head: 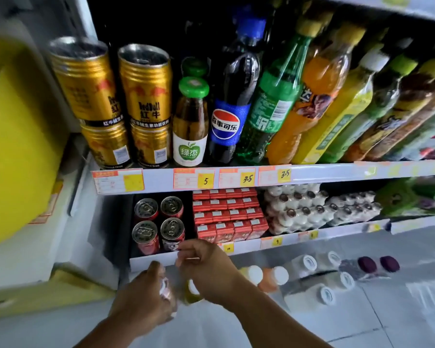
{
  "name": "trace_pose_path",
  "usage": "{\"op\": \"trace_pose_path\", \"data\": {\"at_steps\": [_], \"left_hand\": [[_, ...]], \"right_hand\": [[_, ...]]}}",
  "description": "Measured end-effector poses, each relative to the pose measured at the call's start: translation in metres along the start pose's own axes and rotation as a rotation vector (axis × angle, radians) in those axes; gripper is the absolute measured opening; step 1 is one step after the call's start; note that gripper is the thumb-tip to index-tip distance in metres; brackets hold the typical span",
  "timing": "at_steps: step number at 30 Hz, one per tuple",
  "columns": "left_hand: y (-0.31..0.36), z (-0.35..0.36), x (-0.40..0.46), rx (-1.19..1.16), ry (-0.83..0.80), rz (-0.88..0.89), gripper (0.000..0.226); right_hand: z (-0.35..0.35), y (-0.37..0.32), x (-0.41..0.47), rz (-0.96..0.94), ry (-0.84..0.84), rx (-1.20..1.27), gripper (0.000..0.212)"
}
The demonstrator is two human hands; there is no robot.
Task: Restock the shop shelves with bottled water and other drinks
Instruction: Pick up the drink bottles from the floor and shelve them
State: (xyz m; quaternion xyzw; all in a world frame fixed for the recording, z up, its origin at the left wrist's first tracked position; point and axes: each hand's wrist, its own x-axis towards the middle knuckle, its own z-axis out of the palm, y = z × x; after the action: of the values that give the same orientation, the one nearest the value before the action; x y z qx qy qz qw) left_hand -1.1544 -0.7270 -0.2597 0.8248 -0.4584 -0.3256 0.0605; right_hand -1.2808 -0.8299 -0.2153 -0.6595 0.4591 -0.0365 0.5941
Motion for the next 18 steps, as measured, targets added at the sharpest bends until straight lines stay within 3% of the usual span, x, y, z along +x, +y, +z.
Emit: {"op": "trace_pose_path", "data": {"at_steps": [3, 8, 12, 15, 18], "left_hand": [[0.015, -0.054, -0.024, -0.018, 0.001, 0.033, 0.065], [0.052, -0.157, -0.066, -0.116, 0.024, 0.143, 0.057], [0.090, -0.242, -0.111, -0.313, 0.087, 0.233, 0.054], [0.118, -0.290, -0.144, -0.528, 0.194, 0.363, 0.046], [0.145, -0.329, -0.168, -0.661, 0.340, 0.439, 0.052]], "right_hand": [[-0.004, -0.030, -0.012, -0.079, 0.001, 0.006, 0.025], [-0.025, -0.102, -0.046, -0.226, 0.001, 0.012, 0.009], [-0.048, -0.163, -0.084, -0.367, 0.030, 0.072, 0.029], [-0.068, -0.204, -0.111, -0.433, 0.015, 0.170, 0.048], [-0.083, -0.243, -0.138, -0.464, -0.027, 0.300, 0.063]]}}
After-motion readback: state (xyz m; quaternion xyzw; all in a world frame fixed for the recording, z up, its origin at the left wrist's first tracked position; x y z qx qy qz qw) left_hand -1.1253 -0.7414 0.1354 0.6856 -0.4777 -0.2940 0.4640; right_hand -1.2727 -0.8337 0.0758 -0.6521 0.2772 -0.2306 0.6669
